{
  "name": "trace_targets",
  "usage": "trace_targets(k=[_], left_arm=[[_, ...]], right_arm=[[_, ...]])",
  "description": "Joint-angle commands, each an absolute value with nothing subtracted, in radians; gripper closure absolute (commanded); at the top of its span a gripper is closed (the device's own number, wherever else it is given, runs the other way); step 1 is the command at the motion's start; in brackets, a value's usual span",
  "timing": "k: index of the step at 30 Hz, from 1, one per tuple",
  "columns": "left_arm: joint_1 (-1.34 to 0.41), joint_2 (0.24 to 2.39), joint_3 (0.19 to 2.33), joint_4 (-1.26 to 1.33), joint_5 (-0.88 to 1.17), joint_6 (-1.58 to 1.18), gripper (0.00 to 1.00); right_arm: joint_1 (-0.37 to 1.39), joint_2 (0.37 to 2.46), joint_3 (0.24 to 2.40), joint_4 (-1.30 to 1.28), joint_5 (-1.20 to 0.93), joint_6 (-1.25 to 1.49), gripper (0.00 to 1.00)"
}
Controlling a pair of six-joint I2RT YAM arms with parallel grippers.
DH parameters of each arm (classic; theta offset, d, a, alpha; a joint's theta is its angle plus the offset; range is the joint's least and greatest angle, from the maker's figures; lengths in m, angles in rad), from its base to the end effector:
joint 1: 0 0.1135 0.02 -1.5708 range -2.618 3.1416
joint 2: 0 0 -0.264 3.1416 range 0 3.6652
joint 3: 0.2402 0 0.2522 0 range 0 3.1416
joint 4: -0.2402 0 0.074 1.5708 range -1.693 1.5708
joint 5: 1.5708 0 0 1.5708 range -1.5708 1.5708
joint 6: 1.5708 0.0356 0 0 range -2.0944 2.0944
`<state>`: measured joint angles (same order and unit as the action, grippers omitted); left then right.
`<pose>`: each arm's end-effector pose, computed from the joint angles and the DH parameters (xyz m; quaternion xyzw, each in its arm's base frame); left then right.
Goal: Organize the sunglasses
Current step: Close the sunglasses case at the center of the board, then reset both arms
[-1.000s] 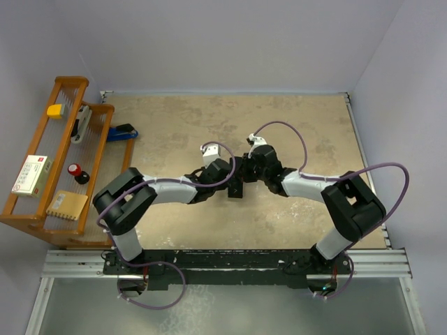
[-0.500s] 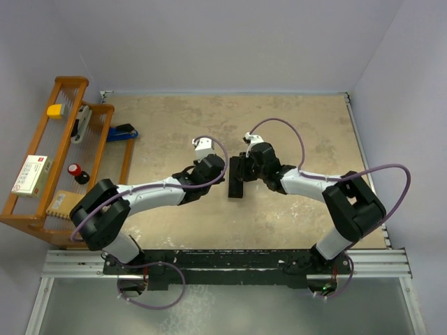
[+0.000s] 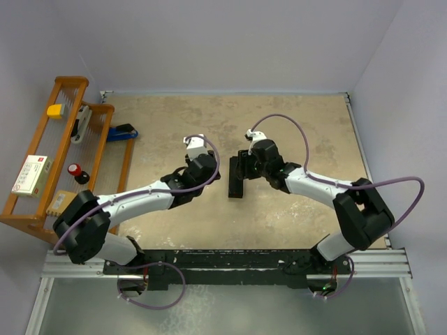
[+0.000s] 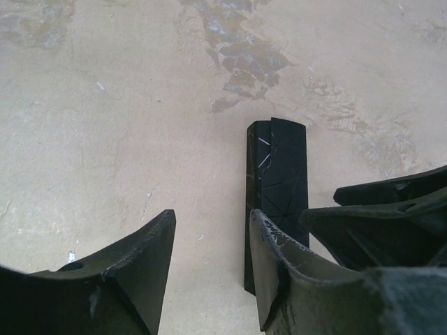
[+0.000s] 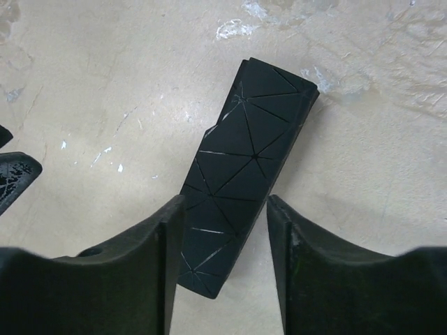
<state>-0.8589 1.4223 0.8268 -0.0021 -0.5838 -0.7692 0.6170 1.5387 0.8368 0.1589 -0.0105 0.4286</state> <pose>0.2129 -0.2167 0.2285 -0.0965 0.8517 -0.1510 0.4924 0.2699 0.1919 0.2084 -0.0845 0.8667 0.2494 0.4236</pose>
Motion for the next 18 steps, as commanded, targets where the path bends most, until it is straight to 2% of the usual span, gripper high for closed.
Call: trace_targets(k=[1, 2, 3, 4, 7, 9, 12, 18], left_arm=[[-0.860, 1.361, 0.806, -0.006, -0.624, -0.764, 0.54], [-0.859, 1.355, 0.807, -0.012, -0.630, -0.767, 0.52], [-0.860, 1.351, 0.807, -0.018, -0.634, -0.767, 0.52], [-0.861, 1.343, 0.806, -0.023, -0.636, -0.766, 0.48], [-0.860, 1.327, 0.803, -0.033, -0.642, -0.766, 0.45], [-0.860, 1.316, 0.798, -0.040, -0.647, -0.771, 0.30], [-0.860, 1.297, 0.793, -0.052, -0.655, -0.782, 0.24], [-0.860, 1.273, 0.790, -0.083, -0.681, -0.790, 0.19]], right_arm=[[0.619, 1.473, 0.877, 0.136, 0.014, 0.401, 0.40], [0.620, 1.466, 0.877, 0.131, 0.014, 0.396, 0.30], [0.619, 1.459, 0.879, 0.127, 0.014, 0.391, 0.06], [0.620, 1.451, 0.881, 0.118, 0.017, 0.389, 0.01], [0.621, 1.424, 0.879, 0.105, 0.027, 0.380, 0.01], [0.621, 1.405, 0.876, 0.094, 0.043, 0.378, 0.01], [0.621, 1.379, 0.872, 0.077, 0.058, 0.373, 0.01], [0.623, 1.310, 0.850, 0.050, 0.119, 0.367, 0.01]])
